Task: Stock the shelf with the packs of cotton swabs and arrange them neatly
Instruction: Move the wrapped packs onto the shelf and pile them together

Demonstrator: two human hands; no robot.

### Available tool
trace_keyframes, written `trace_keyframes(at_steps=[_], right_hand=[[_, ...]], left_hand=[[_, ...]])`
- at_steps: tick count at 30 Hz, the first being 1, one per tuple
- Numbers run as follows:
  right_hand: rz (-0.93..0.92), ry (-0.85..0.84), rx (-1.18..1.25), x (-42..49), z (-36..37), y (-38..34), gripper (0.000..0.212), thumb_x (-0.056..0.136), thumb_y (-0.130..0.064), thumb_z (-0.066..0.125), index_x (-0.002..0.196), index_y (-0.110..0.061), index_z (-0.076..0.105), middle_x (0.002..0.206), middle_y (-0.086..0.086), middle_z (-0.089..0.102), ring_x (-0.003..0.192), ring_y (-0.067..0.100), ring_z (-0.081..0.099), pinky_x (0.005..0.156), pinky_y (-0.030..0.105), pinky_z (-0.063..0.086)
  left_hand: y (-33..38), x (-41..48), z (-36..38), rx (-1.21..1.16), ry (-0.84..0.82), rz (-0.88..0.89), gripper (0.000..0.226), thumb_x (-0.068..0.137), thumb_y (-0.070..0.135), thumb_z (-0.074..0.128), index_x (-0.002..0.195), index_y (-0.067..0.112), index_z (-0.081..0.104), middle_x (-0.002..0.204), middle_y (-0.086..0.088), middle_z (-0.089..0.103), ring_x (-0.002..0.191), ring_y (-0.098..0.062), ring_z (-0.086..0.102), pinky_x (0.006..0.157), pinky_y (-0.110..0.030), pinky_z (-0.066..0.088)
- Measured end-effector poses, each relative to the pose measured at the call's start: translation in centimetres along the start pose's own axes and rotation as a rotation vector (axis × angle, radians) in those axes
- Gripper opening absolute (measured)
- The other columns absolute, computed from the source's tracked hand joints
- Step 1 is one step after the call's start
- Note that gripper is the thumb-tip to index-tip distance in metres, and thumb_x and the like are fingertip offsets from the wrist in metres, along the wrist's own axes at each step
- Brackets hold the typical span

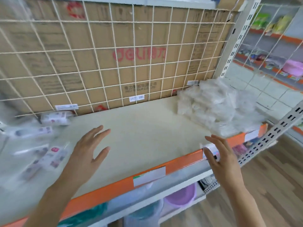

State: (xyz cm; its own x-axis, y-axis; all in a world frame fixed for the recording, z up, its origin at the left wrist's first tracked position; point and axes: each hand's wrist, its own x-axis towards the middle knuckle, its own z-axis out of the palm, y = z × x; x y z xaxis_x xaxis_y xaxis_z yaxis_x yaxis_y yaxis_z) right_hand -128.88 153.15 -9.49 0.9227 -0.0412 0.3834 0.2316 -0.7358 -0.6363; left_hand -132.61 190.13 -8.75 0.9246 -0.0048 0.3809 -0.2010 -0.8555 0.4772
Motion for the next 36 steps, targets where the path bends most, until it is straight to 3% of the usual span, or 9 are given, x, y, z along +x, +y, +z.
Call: trace_keyframes(at_steps=[5, 8, 13, 16, 22, 25, 27, 34, 36], right_hand=[[-0.143, -0.125, 0.066, 1.4, 3.3, -3.3, 0.029, 0.089, -0.018, 0.061, 0.119, -0.019, 0.062, 0.130, 0.004, 0.052, 0.116, 0.025, 0.052, 0.079, 0.030, 0.039], [-0.234, -0.228, 0.128, 2.1, 5.4, -5.6, 0.039, 0.082, -0.034, 0.052, 0.119, -0.024, 0.061, 0.131, 0.000, 0.052, 0.118, 0.022, 0.051, 0.081, 0.031, 0.042], [-0.440, -0.414, 0.244, 2.3, 8.5, -9.5, 0.035, 0.085, -0.029, 0.060, 0.119, -0.022, 0.061, 0.130, 0.003, 0.052, 0.117, 0.027, 0.053, 0.084, 0.048, 0.051], [-0.533, -0.465, 0.261, 1.7, 9.6, -11.1, 0.042, 0.082, -0.042, 0.051, 0.120, -0.024, 0.060, 0.130, 0.001, 0.052, 0.114, 0.024, 0.053, 0.081, 0.045, 0.051], [-0.720, -0.637, 0.294, -1.4, 12.5, -15.3, 0.037, 0.086, -0.035, 0.054, 0.122, -0.024, 0.059, 0.132, -0.001, 0.050, 0.121, 0.019, 0.047, 0.090, 0.030, 0.038], [-0.755, -0.705, 0.313, -3.7, 13.6, -17.6, 0.034, 0.089, -0.023, 0.062, 0.122, -0.023, 0.059, 0.134, -0.001, 0.049, 0.124, 0.020, 0.044, 0.091, 0.029, 0.036], [-0.810, -0.721, 0.329, -4.9, 14.1, -19.7, 0.035, 0.088, -0.030, 0.057, 0.122, -0.023, 0.059, 0.134, -0.001, 0.048, 0.124, 0.016, 0.042, 0.090, 0.029, 0.036], [-0.902, -0.702, 0.365, -10.2, 16.7, -26.8, 0.032, 0.090, -0.027, 0.060, 0.121, -0.021, 0.060, 0.131, -0.004, 0.049, 0.128, 0.012, 0.037, 0.096, 0.036, 0.040], [-0.869, -0.716, 0.358, -12.4, 17.4, -28.9, 0.033, 0.088, -0.021, 0.063, 0.122, -0.022, 0.059, 0.135, -0.001, 0.048, 0.129, 0.016, 0.038, 0.090, 0.033, 0.040]], left_hand=[[-1.2, -5.6, -4.4, 0.021, 0.140, -0.178, 0.037, 0.092, 0.047, 0.048, 0.128, 0.040, 0.050, 0.136, 0.029, 0.035, 0.127, -0.012, 0.041, 0.105, -0.045, 0.034], [-1.2, -9.1, -6.9, 0.100, 0.225, -0.252, 0.044, 0.086, 0.048, 0.043, 0.128, 0.037, 0.051, 0.135, 0.024, 0.041, 0.127, -0.011, 0.041, 0.101, -0.045, 0.036], [0.8, -16.6, -8.8, 0.214, 0.371, -0.477, 0.053, 0.083, 0.047, 0.041, 0.127, 0.022, 0.056, 0.131, 0.007, 0.046, 0.120, -0.015, 0.042, 0.096, -0.042, 0.036], [2.1, -20.3, -9.1, 0.277, 0.369, -0.580, 0.054, 0.084, 0.049, 0.040, 0.129, 0.023, 0.054, 0.132, 0.011, 0.044, 0.121, -0.015, 0.043, 0.096, -0.039, 0.036], [5.1, -29.0, -10.4, 0.411, 0.447, -0.816, 0.054, 0.084, 0.048, 0.040, 0.128, 0.021, 0.055, 0.134, -0.004, 0.052, 0.118, -0.021, 0.046, 0.091, -0.041, 0.040], [5.9, -32.5, -11.5, 0.436, 0.482, -0.853, 0.051, 0.085, 0.044, 0.041, 0.129, 0.021, 0.052, 0.131, -0.005, 0.054, 0.118, -0.028, 0.052, 0.089, -0.048, 0.045], [6.1, -34.6, -12.3, 0.449, 0.492, -0.896, 0.054, 0.085, 0.045, 0.038, 0.130, 0.019, 0.053, 0.131, -0.004, 0.053, 0.118, -0.029, 0.052, 0.092, -0.049, 0.044], [4.2, -39.7, -16.9, 0.481, 0.539, -0.939, 0.058, 0.084, 0.048, 0.036, 0.131, 0.020, 0.054, 0.134, -0.002, 0.050, 0.125, -0.023, 0.045, 0.100, -0.039, 0.035], [3.2, -41.1, -19.0, 0.492, 0.554, -0.919, 0.057, 0.085, 0.048, 0.035, 0.131, 0.020, 0.055, 0.134, 0.000, 0.050, 0.125, -0.020, 0.042, 0.100, -0.037, 0.033]])
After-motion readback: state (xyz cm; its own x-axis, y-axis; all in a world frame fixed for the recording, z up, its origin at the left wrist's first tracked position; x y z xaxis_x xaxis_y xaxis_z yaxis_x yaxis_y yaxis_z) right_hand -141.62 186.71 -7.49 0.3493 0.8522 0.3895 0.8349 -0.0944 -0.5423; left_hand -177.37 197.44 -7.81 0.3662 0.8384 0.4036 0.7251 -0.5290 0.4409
